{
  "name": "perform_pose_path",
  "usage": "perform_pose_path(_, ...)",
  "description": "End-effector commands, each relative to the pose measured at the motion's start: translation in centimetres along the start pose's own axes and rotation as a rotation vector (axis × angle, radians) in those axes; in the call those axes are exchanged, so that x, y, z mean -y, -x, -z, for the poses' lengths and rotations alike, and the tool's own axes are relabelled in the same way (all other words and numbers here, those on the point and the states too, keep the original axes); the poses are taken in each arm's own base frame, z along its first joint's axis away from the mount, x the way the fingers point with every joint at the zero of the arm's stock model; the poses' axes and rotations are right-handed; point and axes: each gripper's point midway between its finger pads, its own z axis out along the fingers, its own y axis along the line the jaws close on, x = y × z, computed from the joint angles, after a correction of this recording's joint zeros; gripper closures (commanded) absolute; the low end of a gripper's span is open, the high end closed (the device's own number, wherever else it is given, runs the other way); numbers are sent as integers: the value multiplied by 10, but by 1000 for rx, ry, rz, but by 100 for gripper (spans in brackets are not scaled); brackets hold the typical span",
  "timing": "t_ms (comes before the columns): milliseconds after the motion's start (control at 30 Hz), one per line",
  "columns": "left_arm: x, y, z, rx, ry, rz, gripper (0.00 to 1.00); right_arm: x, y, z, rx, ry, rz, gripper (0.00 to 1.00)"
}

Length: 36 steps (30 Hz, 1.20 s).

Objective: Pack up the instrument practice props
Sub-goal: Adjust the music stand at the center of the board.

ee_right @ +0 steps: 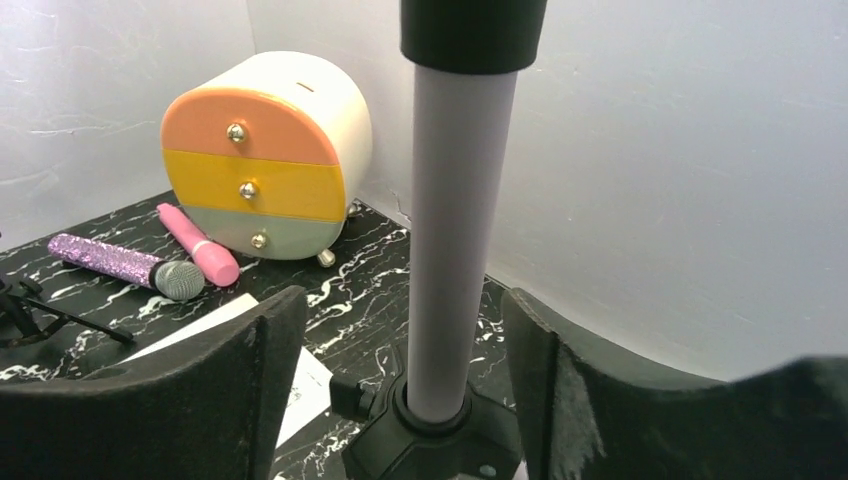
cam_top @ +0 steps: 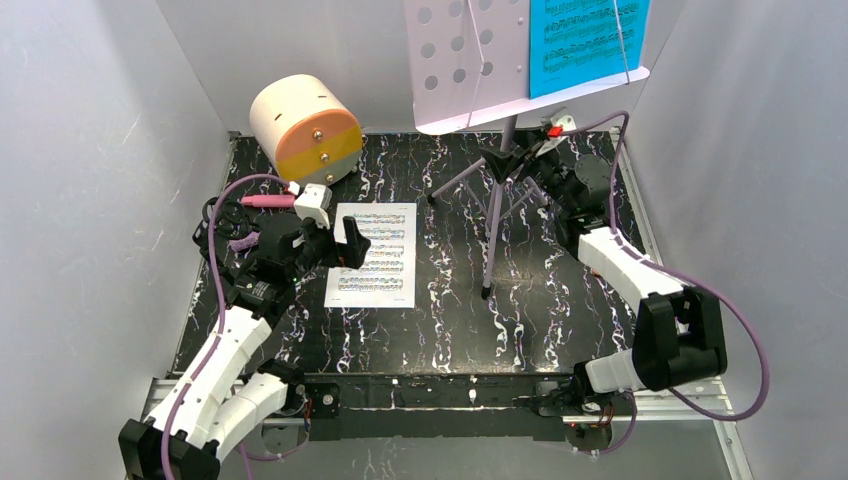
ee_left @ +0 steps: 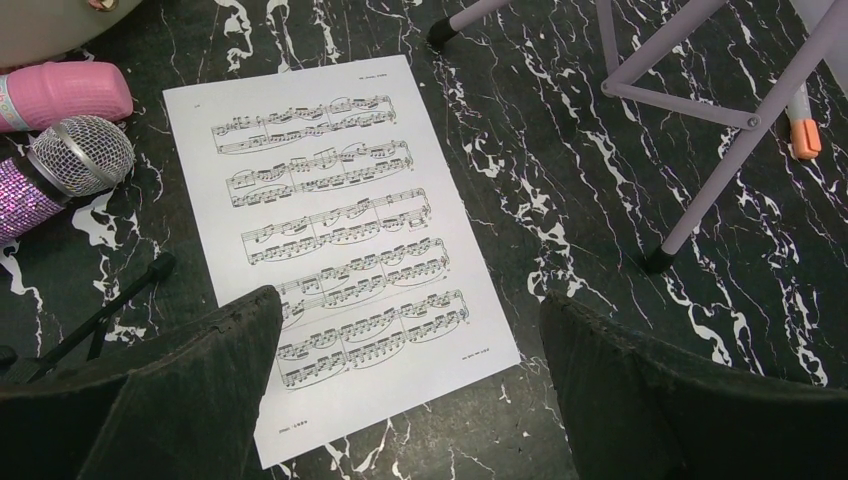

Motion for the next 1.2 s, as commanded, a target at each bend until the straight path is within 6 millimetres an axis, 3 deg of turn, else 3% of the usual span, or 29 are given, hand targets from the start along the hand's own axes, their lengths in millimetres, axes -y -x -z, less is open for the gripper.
perform_pose_path(0,2,-2,5,0,-8,-20,2,0,26,-17,102,62,53,27)
perform_pose_path(233,4,-2,6,5,-12,-29,2,-2,16,-21,86,92,51,66)
perform_pose_path(333,5,-4,6,1,-14,-34,1,4,16,-21,81,56,73,95)
perform_pose_path(367,5,-4,6,2,-15,-35,2,7,16,-20,80,41,80,99)
perform_pose_path(500,5,-4,6,2,-9,-38,2,17,20,-17,78,-22,126,99)
perform_pose_path(733,0,-5,5,-2,22,-37,2,59,39,-7,94,-329,216,99)
perform_pose_path(900,-1,-6,5,-3,30,-36,3,67,53,-4,115,-506,316,99)
perform_pose_path(1167,-3,-5,6,0,43,-37,3,89,66,15,160,-773,288,99)
